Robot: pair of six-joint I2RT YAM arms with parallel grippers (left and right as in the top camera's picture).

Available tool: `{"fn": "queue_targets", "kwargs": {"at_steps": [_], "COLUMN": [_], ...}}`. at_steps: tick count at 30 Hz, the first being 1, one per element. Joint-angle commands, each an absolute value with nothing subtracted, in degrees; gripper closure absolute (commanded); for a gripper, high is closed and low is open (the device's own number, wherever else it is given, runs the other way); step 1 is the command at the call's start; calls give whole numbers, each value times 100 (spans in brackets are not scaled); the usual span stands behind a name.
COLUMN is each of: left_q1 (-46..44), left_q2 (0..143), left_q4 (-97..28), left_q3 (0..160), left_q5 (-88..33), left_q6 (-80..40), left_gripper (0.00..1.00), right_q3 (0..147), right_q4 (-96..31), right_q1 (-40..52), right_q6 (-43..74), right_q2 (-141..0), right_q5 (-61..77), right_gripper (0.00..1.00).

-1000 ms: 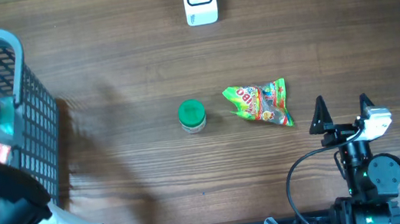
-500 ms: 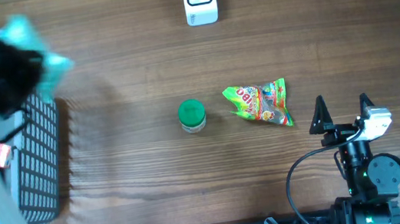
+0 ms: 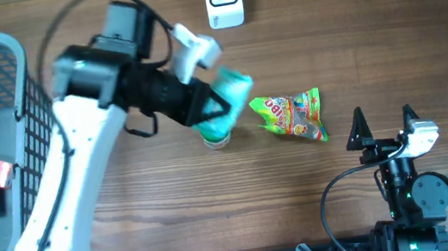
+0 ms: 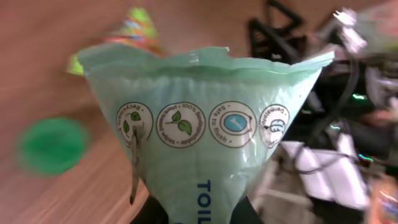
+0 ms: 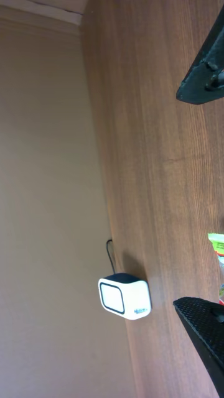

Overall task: Scan the item barcode
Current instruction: 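Carry the mint-green tissue pack out and place it beside the jar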

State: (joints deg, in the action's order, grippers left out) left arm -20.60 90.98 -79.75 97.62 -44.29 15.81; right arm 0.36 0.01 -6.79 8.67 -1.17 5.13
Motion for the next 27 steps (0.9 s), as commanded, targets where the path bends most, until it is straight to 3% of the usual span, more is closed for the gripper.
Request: {"fn": "queue_targets", "kwargs": {"at_steps": [1,4,7,12,14,17,24,27], "left_q1": [-2088,-2091,-2112,-2375,-2676,-3476,-4928,-5166], "left_q2": [9408,9786,10143,10455,10508,10510,10512,10512], "left_q4": [-7743,-7708,-7642,-7006,-6300,-5953,-5808,-5448], "left_q3": [9089,8871,8833,8814,8753,8656,8160,7557], "left_q5": [-6134,-6261,-6252,-5811,-4335,-923,646,921], "left_q6": [1885,1857,1734,1376,-248,-3767,-6626,-7363], "left_gripper": [87,85,96,96,96,96,96,91], "right_q3": [27,27,27,27,27,27,27,27], "right_q4": [32,32,32,32,32,32,32,32], "right_q1": [-659,-659,-659,-659,-659,-659,-659,-659], "right_q6": [764,764,762,764,764,762,764,764], "right_q2": [-104,-104,-104,-104,-104,-104,-104,-104], "right_q5": [585,585,585,585,585,585,585,585], "right_gripper": [0,0,0,0,0,0,0,0]}}
